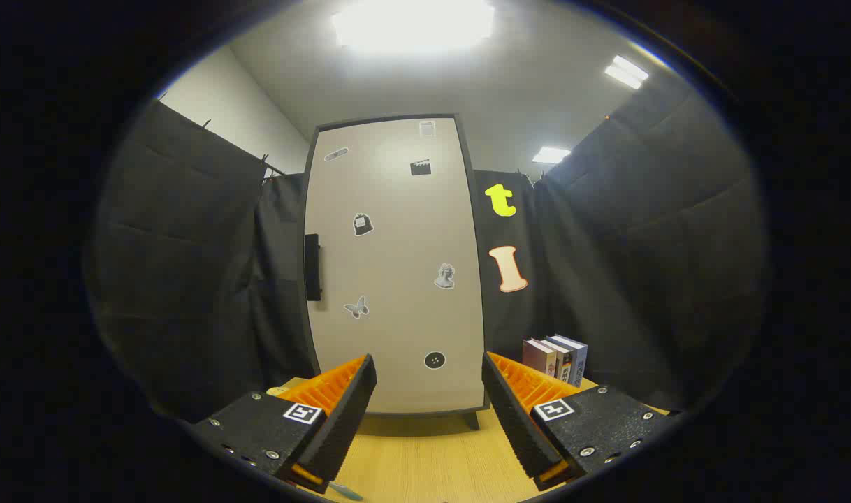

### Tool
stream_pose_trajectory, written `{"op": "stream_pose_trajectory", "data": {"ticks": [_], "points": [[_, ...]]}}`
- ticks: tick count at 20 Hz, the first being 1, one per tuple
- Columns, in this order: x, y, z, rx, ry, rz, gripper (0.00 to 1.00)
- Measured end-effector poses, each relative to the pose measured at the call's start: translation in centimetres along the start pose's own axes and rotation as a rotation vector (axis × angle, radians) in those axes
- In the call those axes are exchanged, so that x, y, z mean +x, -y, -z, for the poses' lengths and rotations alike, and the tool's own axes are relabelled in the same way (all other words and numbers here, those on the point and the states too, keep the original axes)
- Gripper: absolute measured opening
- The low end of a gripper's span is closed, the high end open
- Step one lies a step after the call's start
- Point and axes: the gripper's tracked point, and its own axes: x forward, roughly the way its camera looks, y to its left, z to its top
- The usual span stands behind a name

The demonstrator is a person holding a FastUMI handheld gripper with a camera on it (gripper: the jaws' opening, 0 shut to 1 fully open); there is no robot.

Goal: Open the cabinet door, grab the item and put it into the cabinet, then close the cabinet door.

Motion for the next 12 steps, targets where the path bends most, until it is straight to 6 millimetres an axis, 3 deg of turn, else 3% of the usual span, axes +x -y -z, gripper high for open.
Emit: {"op": "stream_pose_trajectory", "data": {"ticks": [12], "points": [[0.32, 0.03, 0.18, -0.001, -0.001, -0.005, 0.94]]}}
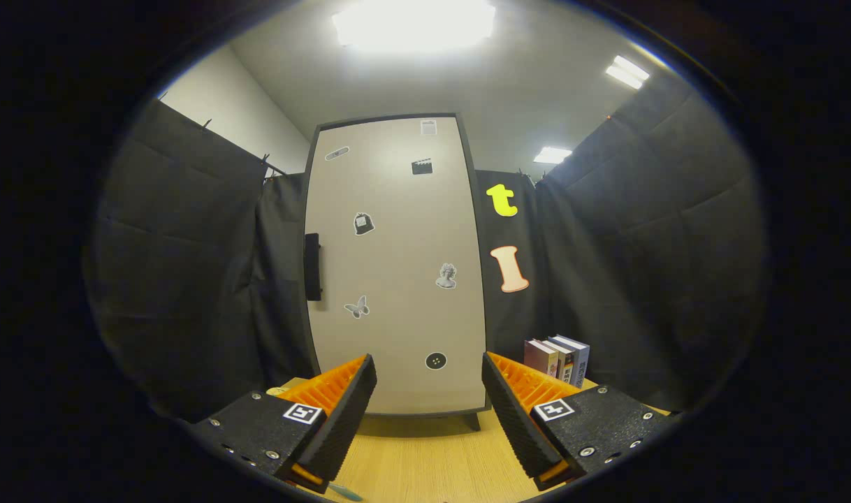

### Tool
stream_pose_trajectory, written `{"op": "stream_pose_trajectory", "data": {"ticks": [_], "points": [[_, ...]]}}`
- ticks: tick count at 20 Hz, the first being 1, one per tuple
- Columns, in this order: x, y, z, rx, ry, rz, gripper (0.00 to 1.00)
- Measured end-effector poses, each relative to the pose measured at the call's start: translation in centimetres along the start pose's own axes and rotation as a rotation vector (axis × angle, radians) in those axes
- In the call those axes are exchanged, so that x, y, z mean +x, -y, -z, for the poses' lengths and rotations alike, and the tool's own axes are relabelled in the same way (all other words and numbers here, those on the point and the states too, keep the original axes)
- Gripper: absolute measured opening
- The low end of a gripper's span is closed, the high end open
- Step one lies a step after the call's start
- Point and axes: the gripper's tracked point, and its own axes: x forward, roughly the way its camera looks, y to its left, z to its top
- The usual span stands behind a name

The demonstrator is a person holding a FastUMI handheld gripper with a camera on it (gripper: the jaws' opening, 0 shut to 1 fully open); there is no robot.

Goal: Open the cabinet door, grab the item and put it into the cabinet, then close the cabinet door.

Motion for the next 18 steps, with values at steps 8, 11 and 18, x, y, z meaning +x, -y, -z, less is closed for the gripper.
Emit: {"op": "stream_pose_trajectory", "data": {"ticks": [8, 11, 18], "points": [[0.4, -0.2, 0.1, 0.004, -0.005, -0.008, 0.94], [1.0, -0.5, -0.6, 0.000, 0.007, -0.017, 0.94], [4.0, -2.7, -3.2, 0.017, 0.044, -0.067, 0.94]]}}
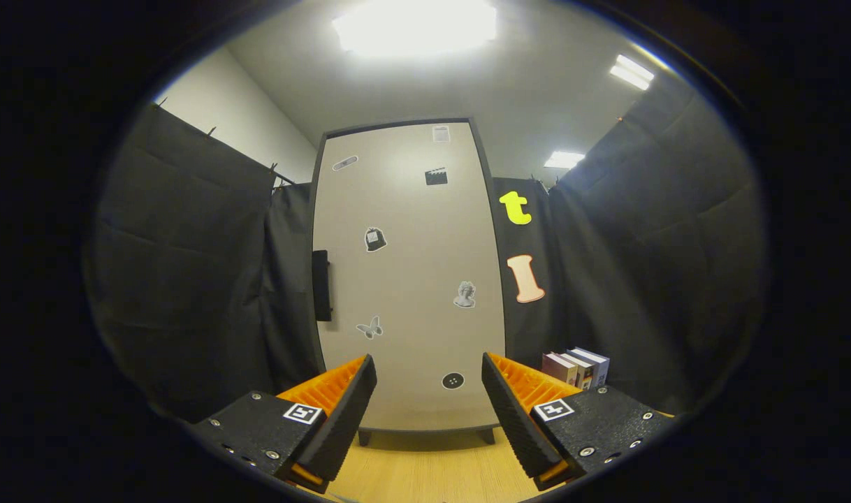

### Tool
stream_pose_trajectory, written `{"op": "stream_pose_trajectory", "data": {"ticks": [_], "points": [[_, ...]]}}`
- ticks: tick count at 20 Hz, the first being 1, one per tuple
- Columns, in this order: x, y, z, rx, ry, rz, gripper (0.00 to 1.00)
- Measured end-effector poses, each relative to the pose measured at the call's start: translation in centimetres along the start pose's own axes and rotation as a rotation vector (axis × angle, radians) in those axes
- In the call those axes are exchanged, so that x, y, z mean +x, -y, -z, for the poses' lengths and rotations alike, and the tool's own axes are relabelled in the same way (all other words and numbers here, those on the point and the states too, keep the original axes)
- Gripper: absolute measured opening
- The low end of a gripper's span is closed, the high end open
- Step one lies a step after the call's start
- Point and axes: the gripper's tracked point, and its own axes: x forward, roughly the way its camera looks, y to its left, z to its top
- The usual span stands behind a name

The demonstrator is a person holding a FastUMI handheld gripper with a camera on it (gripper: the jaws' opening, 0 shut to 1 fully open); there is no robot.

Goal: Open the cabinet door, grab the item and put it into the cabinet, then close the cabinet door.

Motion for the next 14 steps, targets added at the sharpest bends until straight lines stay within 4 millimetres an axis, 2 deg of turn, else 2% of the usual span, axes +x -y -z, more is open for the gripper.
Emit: {"op": "stream_pose_trajectory", "data": {"ticks": [6, 14], "points": [[3.7, -3.4, -1.7, 0.025, 0.007, -0.060, 0.94], [8.2, -8.7, -2.7, 0.051, 0.003, -0.133, 0.94]]}}
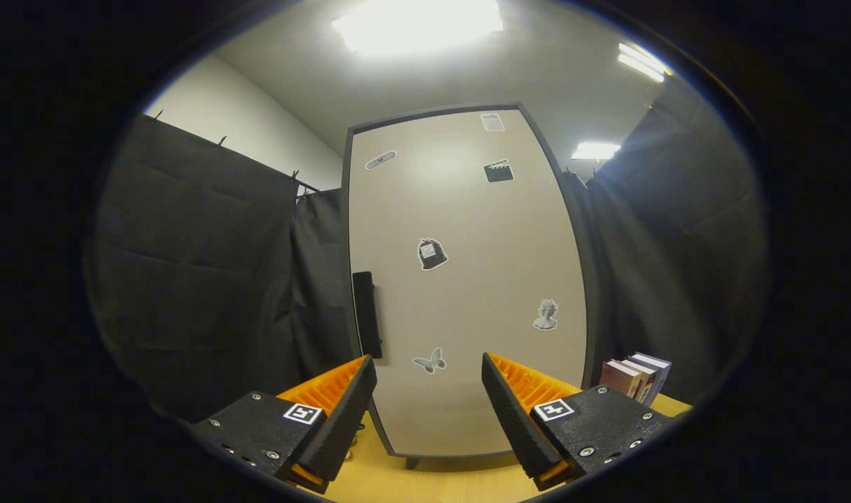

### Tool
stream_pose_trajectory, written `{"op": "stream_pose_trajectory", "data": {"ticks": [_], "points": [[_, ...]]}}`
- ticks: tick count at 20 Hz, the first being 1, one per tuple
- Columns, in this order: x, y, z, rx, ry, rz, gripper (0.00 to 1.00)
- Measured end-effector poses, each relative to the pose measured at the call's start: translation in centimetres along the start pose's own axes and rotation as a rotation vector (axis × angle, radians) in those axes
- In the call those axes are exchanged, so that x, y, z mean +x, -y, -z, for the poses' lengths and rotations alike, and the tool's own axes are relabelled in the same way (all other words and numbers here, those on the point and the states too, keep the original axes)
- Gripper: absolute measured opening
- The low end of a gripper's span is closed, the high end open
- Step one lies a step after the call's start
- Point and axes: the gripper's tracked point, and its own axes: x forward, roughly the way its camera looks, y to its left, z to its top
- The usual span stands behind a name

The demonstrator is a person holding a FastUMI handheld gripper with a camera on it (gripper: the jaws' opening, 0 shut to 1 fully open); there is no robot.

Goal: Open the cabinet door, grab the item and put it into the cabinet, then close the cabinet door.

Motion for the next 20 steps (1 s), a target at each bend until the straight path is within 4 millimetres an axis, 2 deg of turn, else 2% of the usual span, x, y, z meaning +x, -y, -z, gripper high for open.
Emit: {"op": "stream_pose_trajectory", "data": {"ticks": [5, 13, 20], "points": [[3.4, -2.8, -1.0, -0.030, 0.002, -0.041, 0.94], [8.6, -6.5, 0.0, -0.067, -0.052, -0.079, 0.94], [14.1, -7.4, 0.4, -0.104, -0.093, -0.033, 0.92]]}}
